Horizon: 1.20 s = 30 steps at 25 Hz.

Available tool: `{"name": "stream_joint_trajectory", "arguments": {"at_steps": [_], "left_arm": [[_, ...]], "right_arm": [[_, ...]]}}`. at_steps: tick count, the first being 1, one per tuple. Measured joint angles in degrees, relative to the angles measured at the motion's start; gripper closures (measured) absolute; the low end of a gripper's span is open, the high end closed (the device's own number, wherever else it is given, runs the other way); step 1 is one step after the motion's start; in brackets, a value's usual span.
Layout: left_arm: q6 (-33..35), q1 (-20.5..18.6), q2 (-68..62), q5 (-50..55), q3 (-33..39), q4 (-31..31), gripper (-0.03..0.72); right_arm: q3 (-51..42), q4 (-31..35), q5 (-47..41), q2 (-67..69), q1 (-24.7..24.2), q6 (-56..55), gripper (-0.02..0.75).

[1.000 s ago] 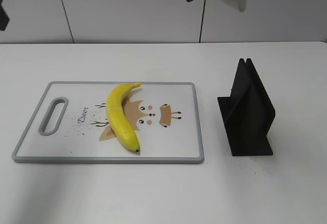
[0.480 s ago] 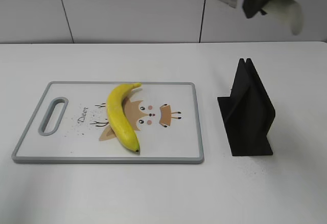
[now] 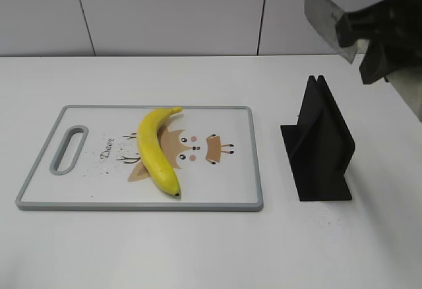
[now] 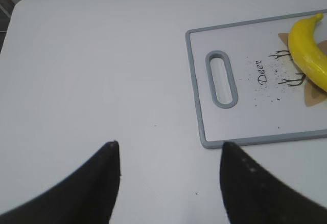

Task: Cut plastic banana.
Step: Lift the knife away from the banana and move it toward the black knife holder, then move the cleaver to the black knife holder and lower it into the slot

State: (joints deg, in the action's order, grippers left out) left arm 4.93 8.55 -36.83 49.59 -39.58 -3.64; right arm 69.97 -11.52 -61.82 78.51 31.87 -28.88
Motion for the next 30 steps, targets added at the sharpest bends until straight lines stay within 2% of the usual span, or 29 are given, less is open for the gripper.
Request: {"name": "stream_joint_trajectory", "arguments": {"at_steps": [10, 15, 19, 30], "left_arm": [[-0.05, 0.00, 19.40, 4.66, 8.20, 0.45, 0.099], [-0.08, 0.00, 25.71, 6.37, 8.89, 1.97, 0.099], [-0.08, 0.00, 28.12, 10.47, 9.77, 3.64, 0.112], [-0.08, 0.00, 29.79, 10.42, 10.47, 3.64, 0.145]], "right_arm": [[-9.93, -0.07, 6.72, -0.44, 0.00, -3.21, 0.559], [-11.01, -1.14, 8.79, -0.44, 0.00, -4.79, 0.559], [-11.04, -2.38, 9.60, -0.44, 0.00, -6.06, 0.559], [-11.04, -4.14, 9.98, 2.63, 0.00, -7.82, 0.559]]}}
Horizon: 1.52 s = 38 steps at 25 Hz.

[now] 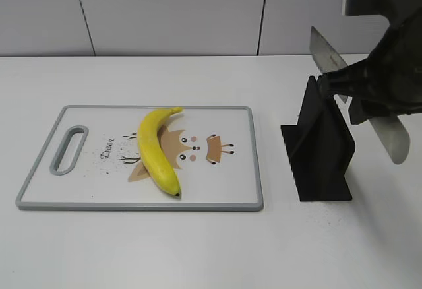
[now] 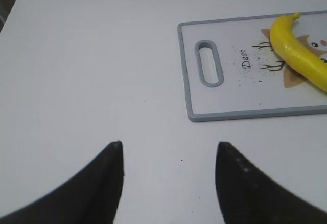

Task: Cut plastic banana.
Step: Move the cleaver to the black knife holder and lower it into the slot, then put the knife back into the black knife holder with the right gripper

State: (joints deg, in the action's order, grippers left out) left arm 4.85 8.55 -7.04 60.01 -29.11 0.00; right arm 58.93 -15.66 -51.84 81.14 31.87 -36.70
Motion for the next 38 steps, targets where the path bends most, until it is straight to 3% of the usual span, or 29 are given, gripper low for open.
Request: {"name": "stream_joint_trajectory", "arguments": {"at_steps": [26, 28, 33, 38], "left_arm": [[-0.05, 0.00, 0.00, 0.00, 0.00, 0.00, 0.134], [-0.05, 0.00, 0.00, 0.00, 0.00, 0.00, 0.134], [-0.05, 0.00, 0.00, 0.00, 0.00, 0.00, 0.134], [-0.05, 0.00, 0.00, 0.00, 0.00, 0.00, 0.134]], "right_arm": [[-0.05, -1.24, 2.24, 9.50, 0.00, -1.51, 0.558], [-0.05, -1.31, 2.48, 9.50, 0.00, -1.51, 0.505], [-0.05, -1.43, 2.94, 9.50, 0.00, -1.45, 0.138], [-0.05, -1.47, 2.94, 9.38, 0.00, -1.27, 0.106]]}}
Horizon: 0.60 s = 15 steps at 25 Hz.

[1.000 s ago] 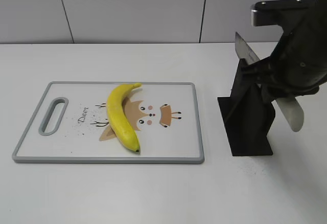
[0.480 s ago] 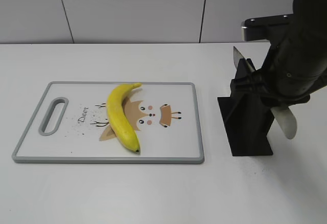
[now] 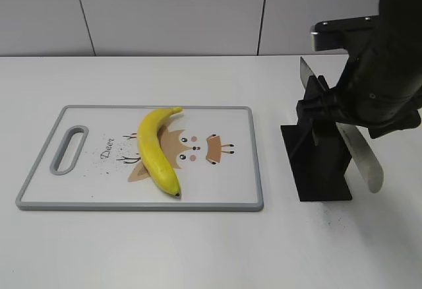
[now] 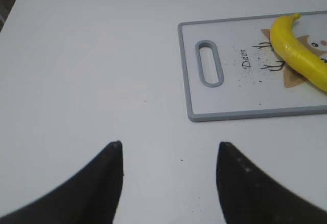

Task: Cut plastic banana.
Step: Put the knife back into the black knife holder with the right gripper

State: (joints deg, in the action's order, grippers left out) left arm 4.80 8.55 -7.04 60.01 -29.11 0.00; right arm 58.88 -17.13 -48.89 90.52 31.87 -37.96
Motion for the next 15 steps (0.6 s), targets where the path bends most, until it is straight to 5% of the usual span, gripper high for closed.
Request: {"name": "stream_joint_trajectory", "arguments": {"at_steps": [5, 11, 15], "left_arm": [[0.00, 0.00, 0.00, 0.00, 0.00, 0.00, 0.134], [0.00, 0.00, 0.00, 0.00, 0.00, 0.00, 0.106], [0.00, 0.00, 0.00, 0.00, 0.00, 0.00, 0.102]], "right_arm": [[0.00, 2.25, -0.12, -3.95, 0.00, 4.44, 0.107], [-1.42, 13.78, -0.49, -14.17, 0.00, 21.10, 0.107], [-5.91, 14.15, -0.16, -23.21, 0.00, 24.61, 0.108]]}}
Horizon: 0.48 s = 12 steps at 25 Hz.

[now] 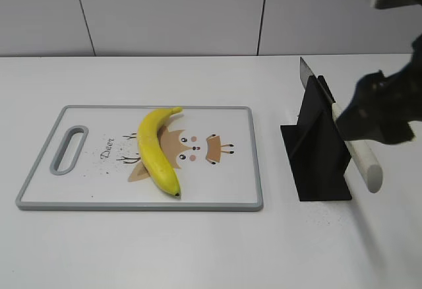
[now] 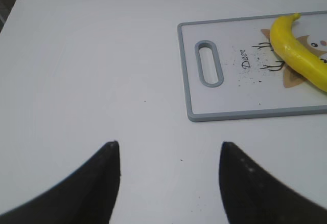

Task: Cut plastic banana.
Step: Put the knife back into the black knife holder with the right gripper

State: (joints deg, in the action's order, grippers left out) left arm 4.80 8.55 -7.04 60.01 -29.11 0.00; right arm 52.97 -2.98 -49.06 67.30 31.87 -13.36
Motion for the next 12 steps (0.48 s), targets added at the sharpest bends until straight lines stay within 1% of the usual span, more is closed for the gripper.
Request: {"name": "stream_joint_trajectory", "arguments": {"at_steps": [6, 12], "left_arm": [[0.00, 0.00, 0.00, 0.00, 0.00, 0.00, 0.099], [0.00, 0.00, 0.00, 0.00, 0.00, 0.00, 0.099]], "right_arm": [[-11.26, -1.67, 0.36, -15.31, 0.00, 6.90, 0.131], [-21.47, -2.03, 0.30, -31.24, 0.00, 8.19, 0.146]]}}
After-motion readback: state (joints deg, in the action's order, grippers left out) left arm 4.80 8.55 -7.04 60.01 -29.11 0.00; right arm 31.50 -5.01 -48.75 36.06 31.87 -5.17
